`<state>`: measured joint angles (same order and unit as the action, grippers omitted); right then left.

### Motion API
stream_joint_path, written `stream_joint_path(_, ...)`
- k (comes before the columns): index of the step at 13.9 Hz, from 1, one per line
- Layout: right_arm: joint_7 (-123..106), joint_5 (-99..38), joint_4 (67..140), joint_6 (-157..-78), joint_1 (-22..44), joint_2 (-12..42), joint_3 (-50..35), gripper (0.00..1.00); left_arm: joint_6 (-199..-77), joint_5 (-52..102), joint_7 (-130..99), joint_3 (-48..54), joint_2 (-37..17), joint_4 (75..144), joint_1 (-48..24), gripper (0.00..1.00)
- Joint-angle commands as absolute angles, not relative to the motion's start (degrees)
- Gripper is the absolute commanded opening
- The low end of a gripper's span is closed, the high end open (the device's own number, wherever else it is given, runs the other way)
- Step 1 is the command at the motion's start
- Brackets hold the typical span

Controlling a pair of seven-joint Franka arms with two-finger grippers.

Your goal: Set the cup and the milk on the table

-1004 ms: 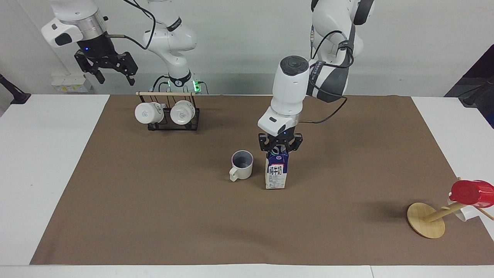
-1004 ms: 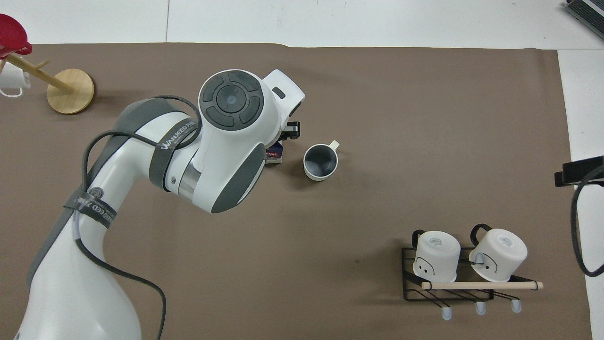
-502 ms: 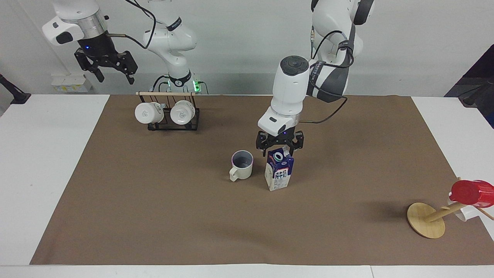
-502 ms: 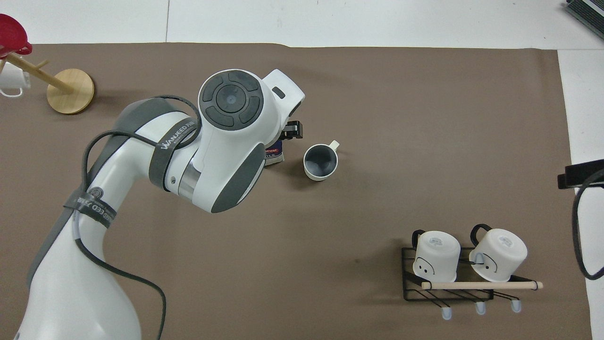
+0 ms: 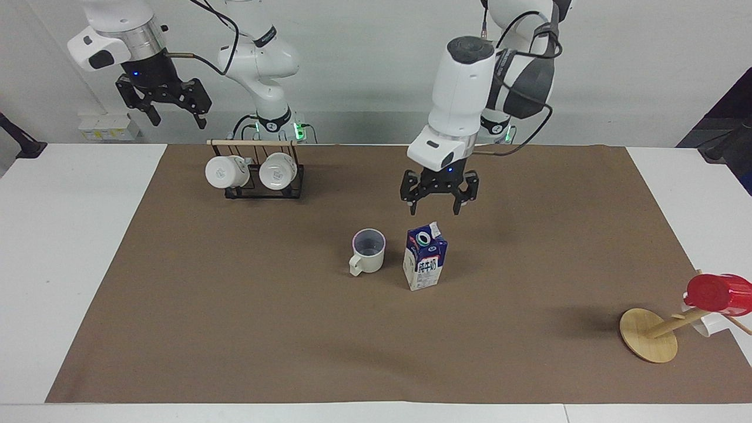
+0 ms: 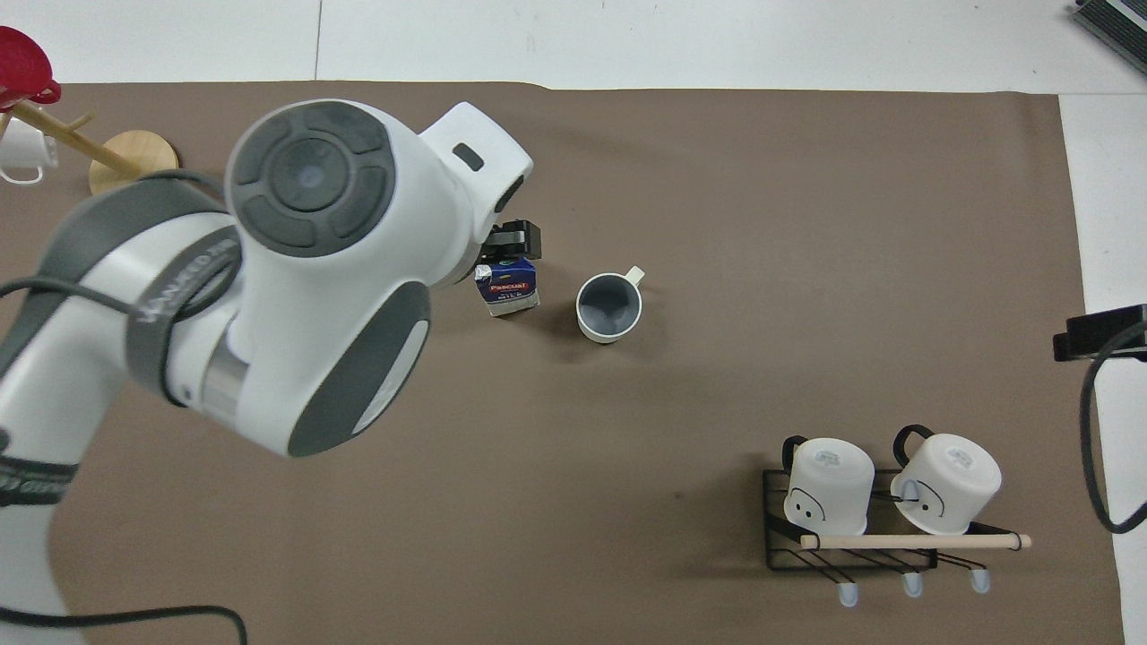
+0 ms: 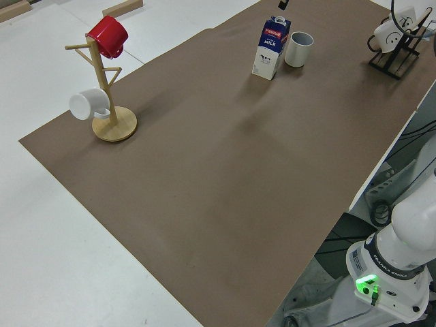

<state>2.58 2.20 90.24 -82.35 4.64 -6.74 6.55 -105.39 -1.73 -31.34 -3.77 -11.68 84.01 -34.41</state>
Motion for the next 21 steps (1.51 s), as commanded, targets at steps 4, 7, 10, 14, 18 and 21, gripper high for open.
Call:
stream_joint_path(4, 1.8, 3.0, 92.3, -83.4, 4.7, -8.4, 6.3, 1.00, -101.2, -0.9, -18.8, -3.9, -0.5, 91.6, -23.6, 1.00)
stream_joint_path(7, 1.7, 3.0, 92.3, -83.4, 4.7, -8.4, 6.3, 1.00, -98.7, -0.1, -5.2, -4.3, 1.3, 90.1, -16.4, 1.00)
stream_joint_path(10, 1.8, 3.0, 92.4, -83.3, 4.7, -8.4, 6.3, 1.00, -94.7, 0.3, 0.6, -4.3, 0.1, 86.0, -11.5, 1.00)
stream_joint_path(14, 1.8, 3.0, 92.4, -83.3, 4.7, -8.4, 6.3, 1.00, -89.6, -0.7, 5.6, -5.7, 0.3, 83.4, -9.4, 1.00)
stream_joint_path(18, 1.8, 3.0, 92.4, -83.3, 4.7, -8.4, 6.3, 1.00, -89.4, 0.4, 5.0, -5.7, 0.7, 83.5, -9.0, 1.00)
stream_joint_path(21, 1.7, 3.0, 92.4, -83.3, 4.7, -8.4, 6.3, 1.00, -89.0, 1.6, 4.9, -5.8, 0.9, 83.6, -9.0, 1.00)
